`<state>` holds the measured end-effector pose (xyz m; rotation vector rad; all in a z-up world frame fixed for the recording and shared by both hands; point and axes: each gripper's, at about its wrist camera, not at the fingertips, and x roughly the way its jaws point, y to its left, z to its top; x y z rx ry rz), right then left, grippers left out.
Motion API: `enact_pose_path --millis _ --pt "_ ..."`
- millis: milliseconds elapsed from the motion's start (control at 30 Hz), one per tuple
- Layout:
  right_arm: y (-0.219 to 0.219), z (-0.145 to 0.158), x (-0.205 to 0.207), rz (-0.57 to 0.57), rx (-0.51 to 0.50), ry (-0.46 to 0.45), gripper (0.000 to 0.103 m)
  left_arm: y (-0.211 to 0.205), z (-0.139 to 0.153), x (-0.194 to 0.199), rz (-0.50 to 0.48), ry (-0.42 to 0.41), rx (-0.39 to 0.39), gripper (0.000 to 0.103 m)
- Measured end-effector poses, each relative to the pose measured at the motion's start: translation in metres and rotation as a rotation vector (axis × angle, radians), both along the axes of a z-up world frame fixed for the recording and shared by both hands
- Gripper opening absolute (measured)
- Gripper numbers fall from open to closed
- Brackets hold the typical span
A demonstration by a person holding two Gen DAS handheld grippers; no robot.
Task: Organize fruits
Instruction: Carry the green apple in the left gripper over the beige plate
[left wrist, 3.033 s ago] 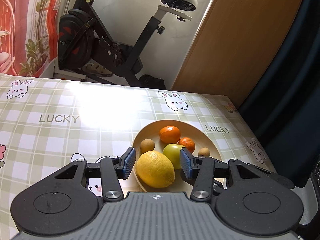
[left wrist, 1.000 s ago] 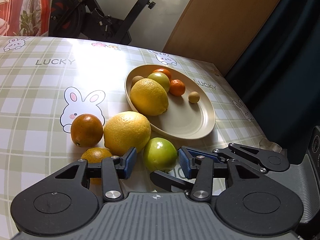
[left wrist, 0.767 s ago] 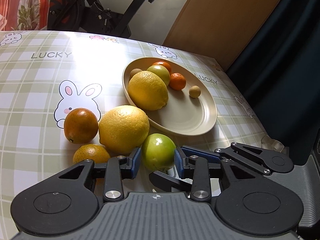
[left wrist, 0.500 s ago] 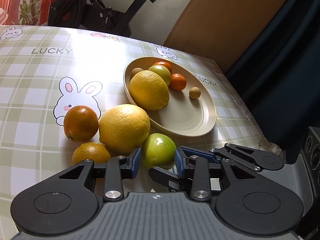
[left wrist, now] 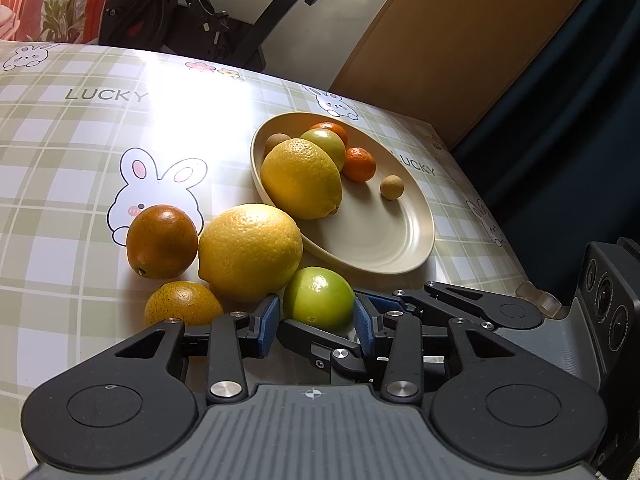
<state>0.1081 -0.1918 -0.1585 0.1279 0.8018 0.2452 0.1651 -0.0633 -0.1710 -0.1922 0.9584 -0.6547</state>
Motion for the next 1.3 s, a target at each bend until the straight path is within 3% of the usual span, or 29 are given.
enact_pose_path --millis 400,800,1067,1300 --pt "0.0 0.001 -0.001 -0.008 0.002 0.003 0.048 -0.005 0.002 -0.001 -0.024 -0.005 0.013 0.044" --pt "-0.022 0.03 -0.01 -0.053 0.036 -0.087 0.048 -0.038 0.046 0.005 -0.108 -0.146 0.026 0.044" --pt "-0.049 0.058 0.007 -0.092 0.016 -0.156 0.048 -0.076 0.071 0.04 -0.131 -0.189 0.013 0.044" --pt "-0.078 0.055 0.037 -0.125 0.0 -0.152 0.048 -0.111 0.057 0.074 -0.142 -0.143 0.055 0.044"
